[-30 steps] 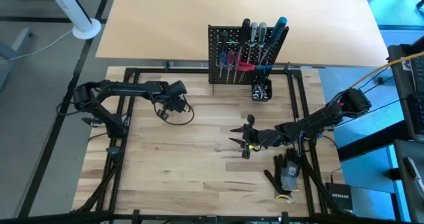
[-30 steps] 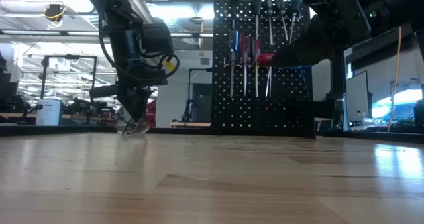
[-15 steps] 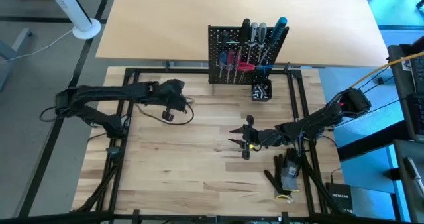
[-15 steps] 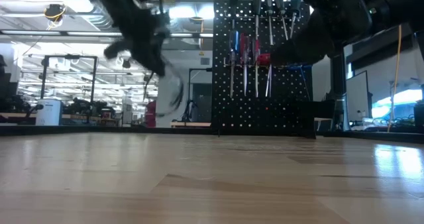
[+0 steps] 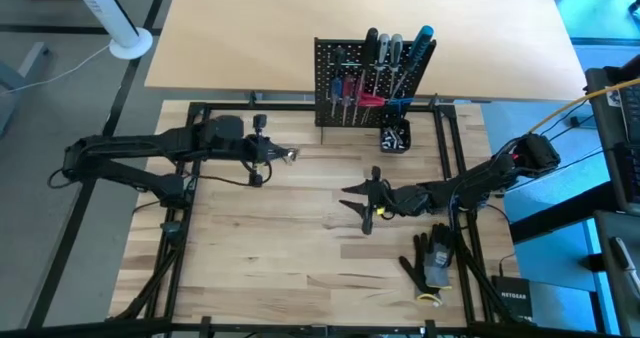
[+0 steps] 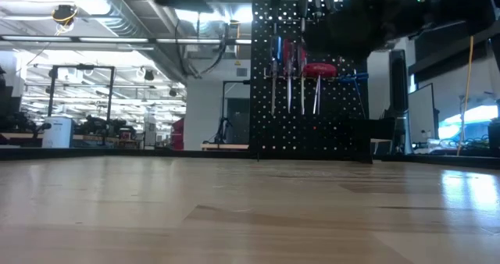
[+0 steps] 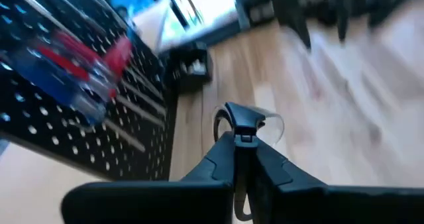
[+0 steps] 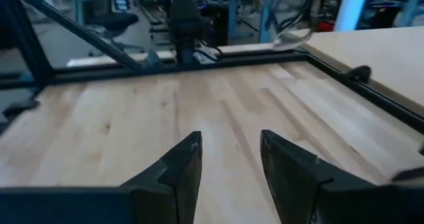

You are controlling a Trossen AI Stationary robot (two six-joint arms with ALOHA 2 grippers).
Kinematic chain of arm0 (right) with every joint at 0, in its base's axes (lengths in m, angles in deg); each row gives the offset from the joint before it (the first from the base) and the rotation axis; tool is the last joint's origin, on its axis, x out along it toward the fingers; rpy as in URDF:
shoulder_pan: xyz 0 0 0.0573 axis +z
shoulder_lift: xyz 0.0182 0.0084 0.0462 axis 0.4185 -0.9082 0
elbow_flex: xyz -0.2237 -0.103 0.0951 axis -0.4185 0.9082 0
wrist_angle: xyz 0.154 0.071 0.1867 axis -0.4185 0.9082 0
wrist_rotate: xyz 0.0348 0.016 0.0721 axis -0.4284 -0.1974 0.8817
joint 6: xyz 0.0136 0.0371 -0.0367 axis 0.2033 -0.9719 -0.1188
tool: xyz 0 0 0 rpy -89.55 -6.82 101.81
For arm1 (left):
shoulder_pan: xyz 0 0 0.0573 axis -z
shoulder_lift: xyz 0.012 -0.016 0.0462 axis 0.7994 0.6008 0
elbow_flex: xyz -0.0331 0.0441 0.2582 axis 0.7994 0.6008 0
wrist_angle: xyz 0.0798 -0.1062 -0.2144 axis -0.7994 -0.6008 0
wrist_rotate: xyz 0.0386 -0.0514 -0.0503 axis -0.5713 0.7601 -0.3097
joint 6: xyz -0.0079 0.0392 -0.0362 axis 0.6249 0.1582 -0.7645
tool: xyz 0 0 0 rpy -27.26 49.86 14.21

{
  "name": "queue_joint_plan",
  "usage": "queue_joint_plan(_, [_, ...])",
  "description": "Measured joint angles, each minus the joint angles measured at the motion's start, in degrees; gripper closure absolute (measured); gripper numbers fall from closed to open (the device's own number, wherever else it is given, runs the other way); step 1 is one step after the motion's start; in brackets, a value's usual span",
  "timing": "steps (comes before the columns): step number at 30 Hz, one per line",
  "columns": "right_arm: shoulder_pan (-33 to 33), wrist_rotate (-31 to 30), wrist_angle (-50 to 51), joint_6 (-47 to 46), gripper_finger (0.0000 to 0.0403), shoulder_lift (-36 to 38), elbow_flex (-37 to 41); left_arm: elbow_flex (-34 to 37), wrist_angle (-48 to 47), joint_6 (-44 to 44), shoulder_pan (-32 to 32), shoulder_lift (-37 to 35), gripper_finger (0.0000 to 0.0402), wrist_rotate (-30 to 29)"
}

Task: Hang tools onto peg board
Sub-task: Hang the black safety glasses on the peg board

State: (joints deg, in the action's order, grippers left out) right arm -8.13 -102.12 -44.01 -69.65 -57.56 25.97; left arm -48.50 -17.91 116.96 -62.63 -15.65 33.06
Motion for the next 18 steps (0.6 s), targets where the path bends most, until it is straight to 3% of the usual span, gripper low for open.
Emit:
queue_joint_plan(5, [-0.53, 3.76, -4.56, 0.94, 0.0246, -2.46, -1.98, 0.0, 8.77, -5.36, 1.09, 0.52, 0.0397, -0.15])
queue_joint_plan(9, [-0.51, 3.68, -5.06, 6.76, 0.0246, -7.43, -7.62, 0.02, 14.62, -8.37, 1.69, 1.62, 0.0396, -0.15])
queue_joint_plan(14, [-0.53, -1.59, -4.91, 14.79, 0.0248, -14.04, -15.31, 0.04, 17.61, -11.07, 2.11, 3.15, 0.0398, -0.41])
queue_joint_plan(18, [-0.53, -6.06, -4.86, 20.74, 0.0271, -19.42, -21.57, 0.03, 23.04, -13.27, 2.43, 3.97, 0.0395, -1.44])
